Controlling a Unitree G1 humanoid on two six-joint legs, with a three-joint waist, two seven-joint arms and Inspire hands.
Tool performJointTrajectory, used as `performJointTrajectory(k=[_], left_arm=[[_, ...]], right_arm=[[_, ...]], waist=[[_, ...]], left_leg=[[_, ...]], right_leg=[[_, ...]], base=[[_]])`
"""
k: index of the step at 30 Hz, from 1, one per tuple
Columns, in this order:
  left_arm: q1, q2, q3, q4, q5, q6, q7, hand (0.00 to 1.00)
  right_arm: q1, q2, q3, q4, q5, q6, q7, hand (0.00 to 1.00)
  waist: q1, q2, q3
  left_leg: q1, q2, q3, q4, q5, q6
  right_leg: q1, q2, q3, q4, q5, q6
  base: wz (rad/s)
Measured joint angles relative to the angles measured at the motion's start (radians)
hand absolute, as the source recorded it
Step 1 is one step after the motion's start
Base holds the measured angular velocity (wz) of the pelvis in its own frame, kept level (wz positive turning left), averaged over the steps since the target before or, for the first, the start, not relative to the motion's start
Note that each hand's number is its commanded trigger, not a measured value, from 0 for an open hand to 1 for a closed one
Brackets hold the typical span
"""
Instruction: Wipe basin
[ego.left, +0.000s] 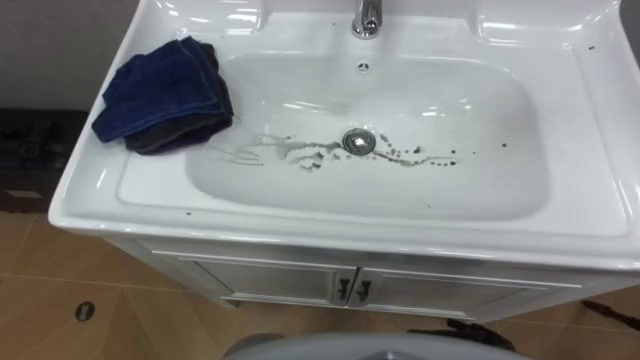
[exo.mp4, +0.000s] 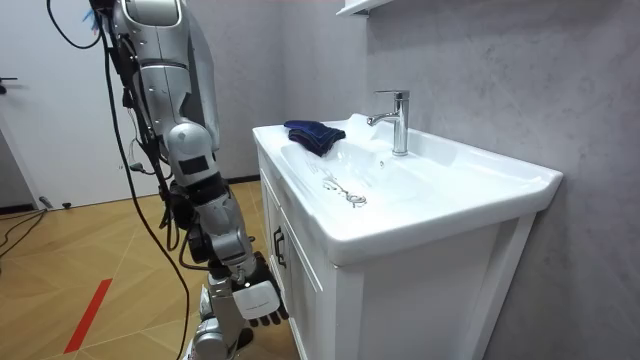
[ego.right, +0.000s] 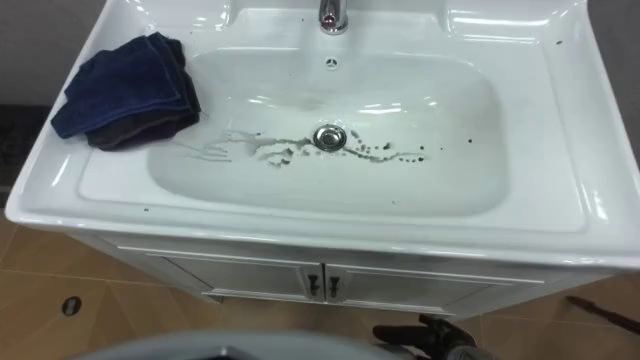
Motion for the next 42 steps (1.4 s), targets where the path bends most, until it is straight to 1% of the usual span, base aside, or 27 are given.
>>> performJointTrajectory(k=[6,13,22,26,28,31,33,35,36,37,38,39,40,41,42], left_arm=[[0.003,0.000,0.000,0.000,-0.036,0.000,0.013,0.00],[0.026,0.000,0.000,-0.027,-0.090,0.000,0.034,0.00],[0.028,0.001,0.000,-0.033,-0.096,-0.005,0.036,0.00],[0.038,0.002,0.000,-0.032,-0.178,-0.003,0.029,0.00],[0.055,0.003,0.000,-0.032,-0.260,-0.004,0.026,0.00],[0.066,0.002,0.000,-0.032,-0.328,-0.004,0.028,0.00],[0.067,0.002,0.002,-0.032,-0.379,-0.004,0.035,0.00],[0.079,0.002,0.028,-0.032,-0.448,-0.012,0.038,0.00],[0.080,0.001,0.055,-0.040,-0.485,-0.019,0.039,0.00],[0.078,0.001,0.093,-0.053,-0.506,-0.028,0.041,0.00],[0.079,0.001,0.118,-0.061,-0.513,-0.029,0.042,0.00],[0.080,0.001,0.170,-0.081,-0.528,-0.029,0.046,0.00],[0.081,0.002,0.210,-0.108,-0.548,-0.030,0.064,0.00],[0.083,0.002,0.230,-0.122,-0.556,-0.030,0.076,0.00],[0.080,0.006,0.265,-0.135,-0.563,-0.031,0.100,0.00]], right_arm=[[-0.006,-0.003,0.000,-0.002,0.001,0.020,-0.001,0.00],[-0.009,-0.003,0.000,-0.003,0.005,0.021,-0.002,0.00],[-0.003,-0.003,0.000,-0.009,0.003,0.021,0.005,0.00],[-0.005,-0.004,-0.001,-0.010,0.009,0.021,0.010,0.00],[-0.005,-0.004,0.003,-0.008,0.008,0.020,0.013,0.00],[-0.001,-0.005,0.010,-0.011,0.008,0.020,0.012,0.00],[-0.001,-0.007,0.010,-0.011,0.007,0.020,0.012,0.00],[0.002,-0.009,0.009,-0.013,0.008,0.019,0.012,0.00],[0.001,-0.008,0.007,-0.017,0.008,0.018,0.011,0.00],[0.001,-0.009,-0.001,-0.015,0.005,0.019,0.011,0.00],[0.003,-0.011,-0.004,-0.013,0.001,0.020,0.012,0.00],[0.002,-0.015,-0.006,-0.013,-0.008,0.023,0.011,0.00],[0.004,-0.023,-0.006,-0.014,-0.016,0.025,0.010,0.00],[0.003,-0.026,-0.006,-0.016,-0.020,0.027,0.009,0.00],[0.004,-0.034,-0.006,-0.021,-0.023,0.034,0.004,0.00]], waist=[[0.001,0.002,0.0012],[0.001,0.001,0.0015],[0.000,-0.002,0.0012],[0.000,-0.002,0.0007],[0.001,-0.002,0.0006],[0.001,0.000,0.0004],[0.002,0.006,-0.0002],[0.005,0.006,0.0030],[0.005,0.013,0.0011],[0.005,0.015,0.0016],[0.007,0.015,0.0021],[0.024,0.023,0.0017],[0.037,0.026,0.0050],[0.042,0.030,0.0050],[0.057,0.039,0.0047]], left_leg=[[-0.002,0.000,-0.007,0.006,-0.001,0.000],[-0.002,-0.001,-0.007,0.005,-0.001,0.000],[-0.004,-0.002,-0.009,0.006,-0.001,0.000],[-0.005,-0.006,-0.009,0.004,-0.001,0.001],[-0.002,-0.007,-0.007,0.004,-0.001,0.001],[-0.002,-0.007,-0.009,0.004,-0.001,0.001],[-0.002,-0.006,-0.012,0.004,-0.001,0.001],[0.002,-0.006,-0.013,0.004,-0.002,0.000],[0.002,-0.007,-0.026,0.003,-0.004,0.000],[0.006,-0.009,-0.035,0.001,-0.004,0.000],[0.008,-0.009,-0.036,0.001,-0.004,0.000],[0.012,-0.008,-0.036,0.002,-0.004,-0.001],[0.012,-0.008,-0.031,0.002,-0.005,-0.001],[0.011,-0.008,-0.032,0.002,-0.005,-0.001],[0.009,-0.009,-0.031,0.003,-0.005,-0.001]], right_leg=[[0.000,0.000,0.000,0.006,0.000,0.000],[0.000,0.000,-0.003,0.006,0.000,0.000],[0.001,0.000,-0.002,0.005,0.000,0.000],[0.004,-0.001,-0.002,-0.012,-0.002,0.002],[0.006,-0.002,-0.002,-0.012,-0.003,0.003],[0.004,-0.002,-0.001,-0.011,-0.003,0.003],[0.006,-0.002,-0.001,-0.009,-0.003,0.003],[0.015,-0.002,-0.013,-0.008,-0.003,0.003],[0.019,-0.001,-0.028,-0.006,-0.003,0.004],[0.028,-0.001,-0.030,-0.007,-0.003,0.004],[0.030,-0.001,-0.031,-0.007,-0.003,0.004],[0.032,-0.001,-0.030,-0.005,-0.003,0.004],[0.031,-0.001,-0.028,-0.005,-0.003,0.004],[0.030,-0.001,-0.028,-0.006,-0.003,0.004],[0.029,-0.002,-0.028,-0.007,-0.003,0.004]], base=[[0.03],[0.00],[0.00],[0.00],[0.00],[0.00],[0.00],[0.08],[0.20],[0.22],[0.10],[-0.04],[-0.07],[-0.07],[0.00]])
